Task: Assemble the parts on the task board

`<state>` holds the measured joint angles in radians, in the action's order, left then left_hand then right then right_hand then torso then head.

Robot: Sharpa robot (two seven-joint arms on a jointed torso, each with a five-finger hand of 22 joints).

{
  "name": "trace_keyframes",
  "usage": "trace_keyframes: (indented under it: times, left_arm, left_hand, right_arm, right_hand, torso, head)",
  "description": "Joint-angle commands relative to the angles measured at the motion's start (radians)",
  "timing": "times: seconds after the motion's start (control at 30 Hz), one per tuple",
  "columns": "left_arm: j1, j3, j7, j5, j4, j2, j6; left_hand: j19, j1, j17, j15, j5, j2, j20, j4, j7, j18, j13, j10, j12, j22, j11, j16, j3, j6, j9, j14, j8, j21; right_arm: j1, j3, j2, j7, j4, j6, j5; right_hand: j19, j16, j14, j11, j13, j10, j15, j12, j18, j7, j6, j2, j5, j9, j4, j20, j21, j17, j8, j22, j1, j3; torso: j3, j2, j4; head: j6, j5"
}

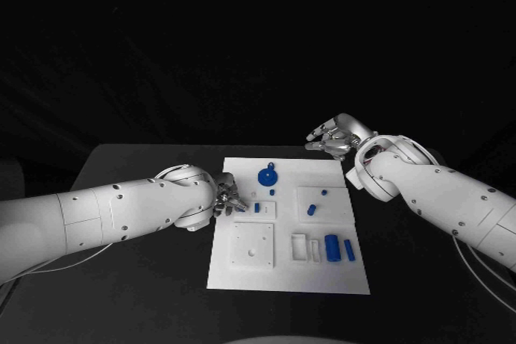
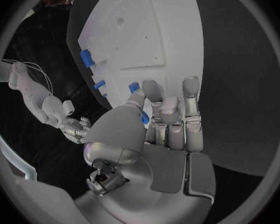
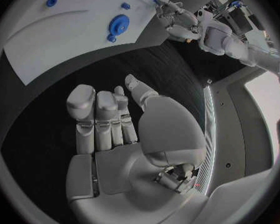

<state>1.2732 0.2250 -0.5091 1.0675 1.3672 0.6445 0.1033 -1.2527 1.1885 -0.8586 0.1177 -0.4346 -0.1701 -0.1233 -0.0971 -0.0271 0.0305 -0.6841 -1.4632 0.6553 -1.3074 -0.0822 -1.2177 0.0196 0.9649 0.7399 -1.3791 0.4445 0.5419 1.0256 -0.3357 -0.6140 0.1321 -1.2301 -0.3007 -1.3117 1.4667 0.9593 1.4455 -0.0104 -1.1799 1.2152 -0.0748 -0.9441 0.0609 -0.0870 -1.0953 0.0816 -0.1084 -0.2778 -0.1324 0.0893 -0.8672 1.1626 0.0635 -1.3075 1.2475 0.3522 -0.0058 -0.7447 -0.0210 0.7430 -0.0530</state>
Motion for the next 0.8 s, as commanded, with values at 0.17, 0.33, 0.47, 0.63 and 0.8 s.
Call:
trace_keyframes:
  times: [0.17,0.33,0.47,0.63,0.8]
  left_arm:
    - [-0.004,0.002,-0.009,0.004,-0.006,-0.009,-0.031]
    - [-0.01,0.003,-0.01,0.004,-0.011,-0.018,-0.037]
    - [-0.014,0.004,-0.011,0.005,-0.014,-0.023,-0.036]
    - [-0.017,0.004,-0.011,0.008,-0.015,-0.026,-0.035]
    - [-0.018,0.005,-0.011,0.013,-0.014,-0.028,-0.035]
  left_hand:
    - [-0.006,-0.004,-0.003,0.002,-0.004,-0.007,-0.002,-0.022,0.05,0.011,0.001,-0.044,-0.001,-0.02,0.0,0.006,0.015,0.056,0.216,-0.006,0.007,0.001]
    - [-0.007,-0.007,-0.007,0.001,-0.002,-0.002,0.0,-0.016,0.054,0.012,0.001,-0.045,0.002,-0.02,-0.001,0.004,0.008,0.065,0.222,-0.008,0.014,0.001]
    - [-0.007,0.0,-0.009,0.001,-0.003,0.0,0.003,-0.007,0.054,0.015,0.004,-0.045,0.004,-0.02,-0.002,0.005,0.003,0.066,0.227,-0.009,0.016,0.001]
    - [-0.008,0.0,-0.015,0.002,-0.003,0.001,0.003,-0.003,0.057,0.016,0.005,-0.046,0.007,-0.02,-0.003,0.003,0.001,0.071,0.234,-0.013,0.023,0.003]
    - [-0.009,0.002,-0.019,0.002,-0.003,0.003,0.004,0.003,0.059,0.016,0.008,-0.047,0.011,-0.02,-0.004,0.003,-0.002,0.073,0.243,-0.015,0.03,0.004]
  right_arm:
    - [-0.001,0.0,0.001,-0.004,-0.001,0.013,-0.004]
    - [-0.001,0.0,0.0,-0.003,-0.001,0.014,-0.004]
    - [-0.001,0.0,0.0,-0.003,-0.001,0.014,-0.004]
    - [-0.001,0.0,0.0,-0.004,-0.001,0.014,-0.004]
    - [-0.001,0.0,0.001,-0.004,-0.001,0.014,-0.004]
  right_hand:
    - [0.008,0.0,0.006,-0.001,-0.002,0.005,-0.002,0.0,0.005,0.003,0.0,0.001,-0.002,-0.001,-0.003,0.007,0.0,0.001,0.0,-0.115,-0.007,0.0]
    - [0.008,0.0,0.006,-0.001,-0.002,0.005,-0.002,0.0,0.005,0.003,0.0,0.001,-0.002,-0.001,-0.003,0.007,0.0,0.001,0.0,-0.115,-0.007,0.0]
    - [0.008,0.0,0.006,-0.001,-0.002,0.005,-0.002,0.0,0.005,0.003,0.0,0.001,-0.002,-0.001,-0.003,0.007,0.0,0.001,0.0,-0.115,-0.007,0.0]
    - [0.008,0.0,0.006,-0.001,-0.002,0.005,-0.002,0.0,0.005,0.003,0.0,0.001,-0.002,-0.001,-0.003,0.007,0.0,0.001,0.0,-0.115,-0.007,0.0]
    - [0.008,0.0,0.006,-0.001,-0.002,0.005,-0.002,0.0,0.005,0.003,0.0,0.001,-0.002,-0.001,-0.003,0.007,0.0,0.001,0.0,-0.115,-0.007,0.0]
  torso:
    - [0.0007,0.0,-0.0012]
    - [0.0004,0.0,-0.0016]
    - [0.0009,0.0,-0.0009]
    - [0.001,0.0,-0.0008]
    - [0.0006,0.0,-0.0008]
  head:
    - [0.002,0.0]
    - [0.003,0.002]
    - [0.004,0.003]
    - [0.005,0.004]
    - [0.005,0.005]
